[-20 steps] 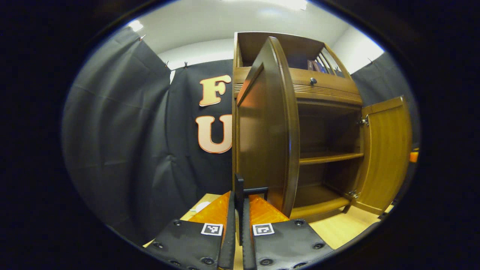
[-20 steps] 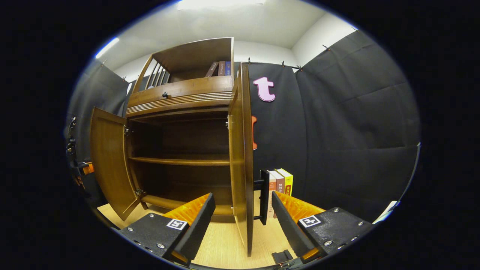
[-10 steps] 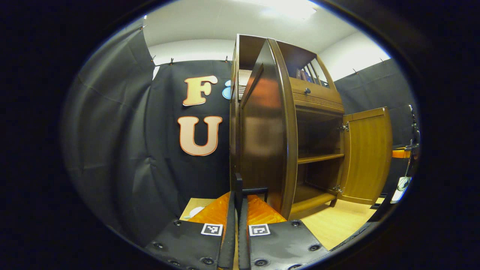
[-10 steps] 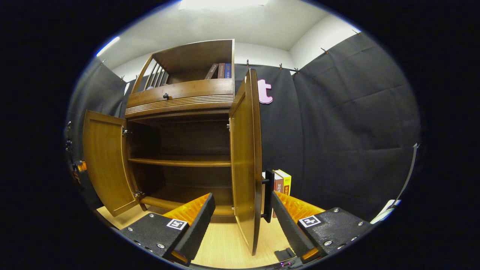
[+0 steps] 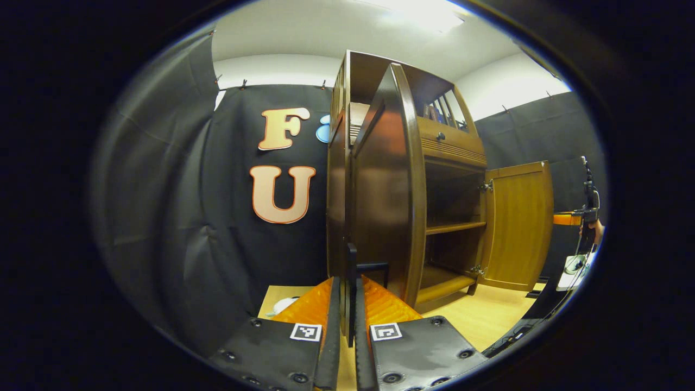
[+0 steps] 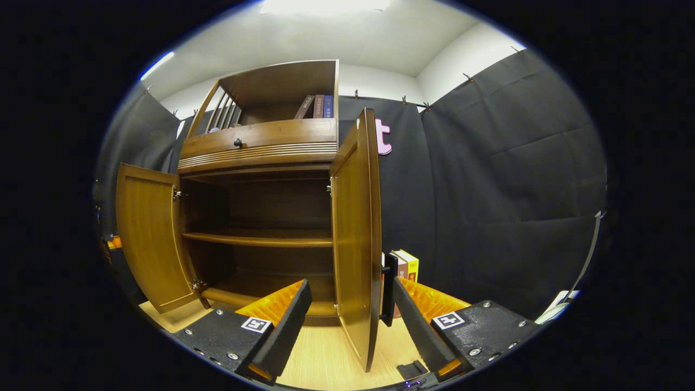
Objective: Open the right door of the double-door shoe cabinet with the right hand, and open the left door with the left hand.
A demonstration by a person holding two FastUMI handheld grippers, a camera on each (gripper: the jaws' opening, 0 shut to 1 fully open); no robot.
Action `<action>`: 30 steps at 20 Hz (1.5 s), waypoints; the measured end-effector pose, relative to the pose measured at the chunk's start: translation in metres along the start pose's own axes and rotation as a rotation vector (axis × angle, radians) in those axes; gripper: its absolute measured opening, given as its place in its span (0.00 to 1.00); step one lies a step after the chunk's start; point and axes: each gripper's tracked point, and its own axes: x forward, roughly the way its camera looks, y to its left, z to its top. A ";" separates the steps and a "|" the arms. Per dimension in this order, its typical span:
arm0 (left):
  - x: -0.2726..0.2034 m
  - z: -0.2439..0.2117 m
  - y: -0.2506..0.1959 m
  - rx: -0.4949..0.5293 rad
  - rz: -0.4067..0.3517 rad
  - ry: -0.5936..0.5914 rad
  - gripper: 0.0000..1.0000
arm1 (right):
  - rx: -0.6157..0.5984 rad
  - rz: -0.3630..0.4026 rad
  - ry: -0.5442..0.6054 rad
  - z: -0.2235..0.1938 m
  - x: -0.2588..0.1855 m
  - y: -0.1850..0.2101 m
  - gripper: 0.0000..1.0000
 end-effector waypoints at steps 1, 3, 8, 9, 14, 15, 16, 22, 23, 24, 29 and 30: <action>-0.011 0.002 -0.001 0.008 0.030 -0.003 0.19 | -0.004 -0.001 -0.001 0.000 0.001 -0.002 0.93; -0.028 0.015 -0.010 0.039 0.076 -0.012 0.16 | -0.013 -0.007 0.007 0.000 0.005 -0.008 0.93; -0.049 0.054 -0.058 0.023 0.160 -0.071 0.15 | 0.003 -0.006 -0.013 0.014 0.013 -0.019 0.93; -0.044 0.061 -0.062 0.025 0.212 -0.089 0.14 | 0.009 -0.003 -0.021 0.013 0.016 -0.019 0.93; -0.006 0.048 -0.108 -0.030 0.321 -0.081 0.21 | 0.036 0.006 0.001 -0.008 0.024 -0.025 0.93; 0.000 0.044 -0.113 -0.021 0.338 -0.081 0.20 | 0.050 0.011 0.001 -0.010 0.024 -0.024 0.93; 0.007 0.038 -0.118 -0.016 0.346 -0.080 0.27 | 0.057 0.013 0.001 -0.012 0.025 -0.024 0.93; 0.039 0.003 -0.149 0.026 0.345 -0.026 0.72 | 0.030 0.024 -0.010 -0.019 0.026 -0.031 0.99; 0.041 0.002 -0.152 0.035 0.339 -0.029 0.78 | 0.024 0.026 -0.012 -0.017 0.026 -0.033 0.99; 0.043 0.002 -0.156 0.046 0.336 -0.032 0.85 | 0.020 0.026 -0.015 -0.017 0.027 -0.035 0.99; 0.050 0.005 -0.168 0.019 0.362 -0.069 0.99 | 0.023 0.031 -0.008 -0.023 0.030 -0.040 0.99; 0.050 0.006 -0.167 0.010 0.363 -0.073 0.98 | 0.019 0.030 -0.007 -0.024 0.031 -0.040 0.99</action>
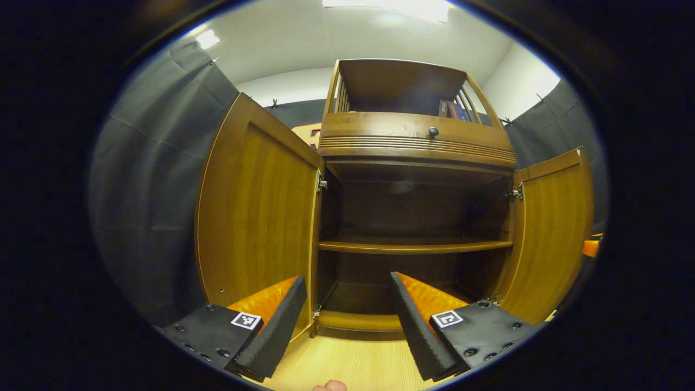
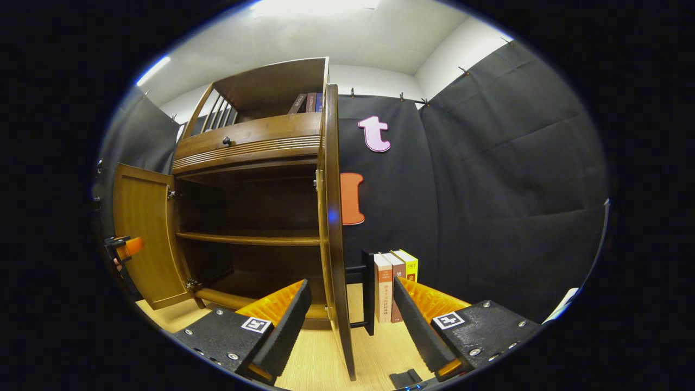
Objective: Open the right door of the double-door shoe cabinet with the right hand, and open the left door with the left hand.
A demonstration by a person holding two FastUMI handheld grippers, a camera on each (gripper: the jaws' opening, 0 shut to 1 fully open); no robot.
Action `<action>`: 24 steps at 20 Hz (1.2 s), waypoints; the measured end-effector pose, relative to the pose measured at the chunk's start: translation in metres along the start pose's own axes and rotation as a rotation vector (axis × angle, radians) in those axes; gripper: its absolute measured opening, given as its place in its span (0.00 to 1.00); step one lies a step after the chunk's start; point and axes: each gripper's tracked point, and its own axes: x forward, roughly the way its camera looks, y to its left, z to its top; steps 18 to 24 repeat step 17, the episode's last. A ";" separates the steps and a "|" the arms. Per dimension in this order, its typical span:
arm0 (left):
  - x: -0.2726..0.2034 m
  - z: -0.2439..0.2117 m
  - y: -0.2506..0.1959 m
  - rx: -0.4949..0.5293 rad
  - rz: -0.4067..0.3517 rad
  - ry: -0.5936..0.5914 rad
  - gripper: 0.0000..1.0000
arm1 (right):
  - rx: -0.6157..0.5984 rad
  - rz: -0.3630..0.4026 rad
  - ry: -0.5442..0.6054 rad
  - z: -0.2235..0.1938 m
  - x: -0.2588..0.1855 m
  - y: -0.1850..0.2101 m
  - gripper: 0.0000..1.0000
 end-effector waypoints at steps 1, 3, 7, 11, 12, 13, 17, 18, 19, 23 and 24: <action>0.000 0.000 0.001 -0.006 0.005 -0.002 0.97 | -0.004 0.001 0.002 0.000 0.000 -0.001 0.99; 0.002 -0.003 0.004 -0.010 0.016 0.001 0.95 | -0.010 0.003 0.001 0.001 0.001 -0.003 0.99; 0.004 -0.005 0.010 0.018 0.036 0.001 0.93 | -0.016 0.007 -0.002 0.004 0.003 -0.004 0.99; 0.004 -0.003 0.008 0.019 0.031 -0.005 1.00 | -0.011 0.008 -0.002 0.003 0.004 -0.003 0.99; 0.006 -0.004 0.009 0.018 0.030 -0.005 0.99 | -0.012 0.007 -0.002 0.002 0.004 -0.004 0.99; 0.006 -0.004 0.008 0.019 0.030 -0.003 0.97 | -0.014 0.006 -0.001 0.002 0.004 -0.003 0.99; 0.008 -0.004 0.005 0.038 0.019 -0.004 0.93 | -0.024 0.002 -0.005 0.003 0.002 -0.002 0.99; 0.008 -0.004 0.005 0.038 0.019 -0.004 0.93 | -0.024 0.002 -0.005 0.003 0.002 -0.002 0.99; 0.008 -0.004 0.005 0.038 0.019 -0.004 0.93 | -0.024 0.002 -0.005 0.003 0.002 -0.002 0.99; 0.008 -0.004 0.005 0.038 0.019 -0.004 0.93 | -0.024 0.002 -0.005 0.003 0.002 -0.002 0.99; 0.008 -0.004 0.005 0.038 0.019 -0.004 0.93 | -0.024 0.002 -0.005 0.003 0.002 -0.002 0.99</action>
